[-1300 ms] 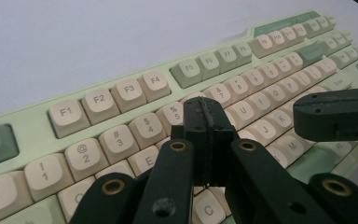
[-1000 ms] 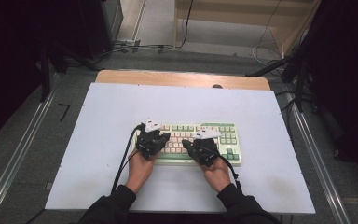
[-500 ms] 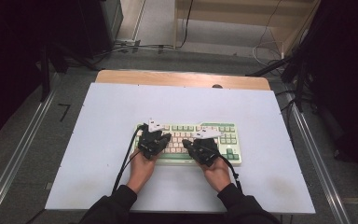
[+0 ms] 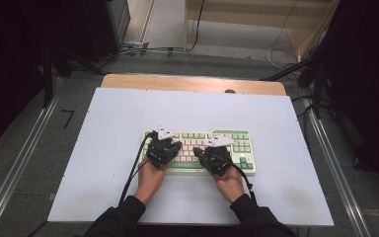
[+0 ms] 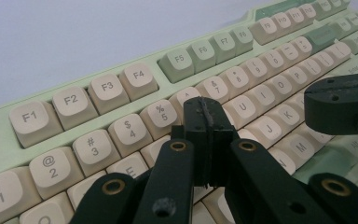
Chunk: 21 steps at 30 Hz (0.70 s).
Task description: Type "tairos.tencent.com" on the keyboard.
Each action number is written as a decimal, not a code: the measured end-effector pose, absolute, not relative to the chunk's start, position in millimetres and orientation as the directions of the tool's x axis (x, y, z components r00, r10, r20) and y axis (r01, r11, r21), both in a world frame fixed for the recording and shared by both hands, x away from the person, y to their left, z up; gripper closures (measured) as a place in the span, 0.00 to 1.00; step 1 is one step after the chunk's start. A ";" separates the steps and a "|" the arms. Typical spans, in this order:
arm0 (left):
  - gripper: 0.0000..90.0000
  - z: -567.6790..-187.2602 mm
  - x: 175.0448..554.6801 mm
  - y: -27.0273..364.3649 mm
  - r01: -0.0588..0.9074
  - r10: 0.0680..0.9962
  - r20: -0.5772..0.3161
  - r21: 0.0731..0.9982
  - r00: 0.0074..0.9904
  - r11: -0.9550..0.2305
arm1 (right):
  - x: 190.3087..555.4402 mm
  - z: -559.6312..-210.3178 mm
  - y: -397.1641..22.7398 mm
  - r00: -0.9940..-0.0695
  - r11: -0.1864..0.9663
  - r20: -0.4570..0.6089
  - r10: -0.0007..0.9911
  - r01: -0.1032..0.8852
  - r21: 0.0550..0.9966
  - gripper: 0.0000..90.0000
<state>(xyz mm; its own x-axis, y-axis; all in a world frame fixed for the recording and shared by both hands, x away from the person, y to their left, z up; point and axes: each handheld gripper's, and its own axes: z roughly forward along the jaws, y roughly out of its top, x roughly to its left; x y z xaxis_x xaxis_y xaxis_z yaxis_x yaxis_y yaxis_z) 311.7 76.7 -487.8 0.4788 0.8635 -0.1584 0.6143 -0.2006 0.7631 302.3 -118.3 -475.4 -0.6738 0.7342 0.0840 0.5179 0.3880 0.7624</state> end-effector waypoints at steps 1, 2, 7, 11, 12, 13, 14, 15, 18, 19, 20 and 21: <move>1.00 -488.3 311.8 76.2 0.616 0.864 -0.157 0.761 0.479 -0.203 | 302.3 -475.4 -118.3 -0.674 0.388 0.084 0.734 0.518 0.763 0.97; 1.00 -489.4 312.3 75.5 0.619 0.864 -0.148 0.755 0.481 -0.216 | 302.3 -475.3 -118.3 -0.673 0.387 0.085 0.734 0.518 0.763 0.97; 1.00 -487.9 310.9 73.6 0.611 0.862 -0.135 0.758 0.489 -0.228 | 302.2 -475.4 -118.3 -0.675 0.389 0.083 0.733 0.517 0.762 0.97; 1.00 -484.4 310.0 76.6 0.608 0.857 -0.158 0.767 0.490 -0.206 | 302.0 -474.9 -118.7 -0.674 0.386 0.085 0.734 0.518 0.763 0.97; 1.00 -483.8 309.8 77.3 0.608 0.856 -0.161 0.767 0.492 -0.205 | 302.2 -475.0 -118.9 -0.674 0.387 0.084 0.734 0.517 0.763 0.97; 1.00 -483.3 309.5 77.6 0.607 0.856 -0.162 0.769 0.490 -0.202 | 302.4 -475.1 -119.1 -0.674 0.388 0.083 0.734 0.517 0.763 0.97; 1.00 -482.8 309.4 78.1 0.606 0.856 -0.165 0.771 0.490 -0.198 | 302.5 -475.1 -119.2 -0.673 0.388 0.082 0.735 0.517 0.763 0.97; 1.00 -482.3 309.2 78.6 0.605 0.855 -0.169 0.772 0.490 -0.194 | 302.5 -475.1 -119.3 -0.673 0.388 0.082 0.735 0.517 0.763 0.97; 1.00 -480.9 308.5 80.0 0.604 0.855 -0.172 0.774 0.490 -0.190 | 302.4 -474.9 -119.5 -0.673 0.388 0.083 0.735 0.517 0.763 0.97; 1.00 -480.6 308.2 80.3 0.603 0.854 -0.175 0.776 0.490 -0.187 | 302.4 -474.8 -119.7 -0.672 0.388 0.082 0.736 0.518 0.763 0.97; 1.00 -480.2 307.8 80.7 0.603 0.853 -0.176 0.776 0.492 -0.188 | 302.3 -474.8 -119.8 -0.671 0.387 0.083 0.737 0.519 0.762 0.97; 1.00 -479.6 307.3 81.1 0.602 0.853 -0.173 0.776 0.493 -0.191 | 302.3 -474.8 -119.9 -0.670 0.386 0.083 0.737 0.520 0.762 0.97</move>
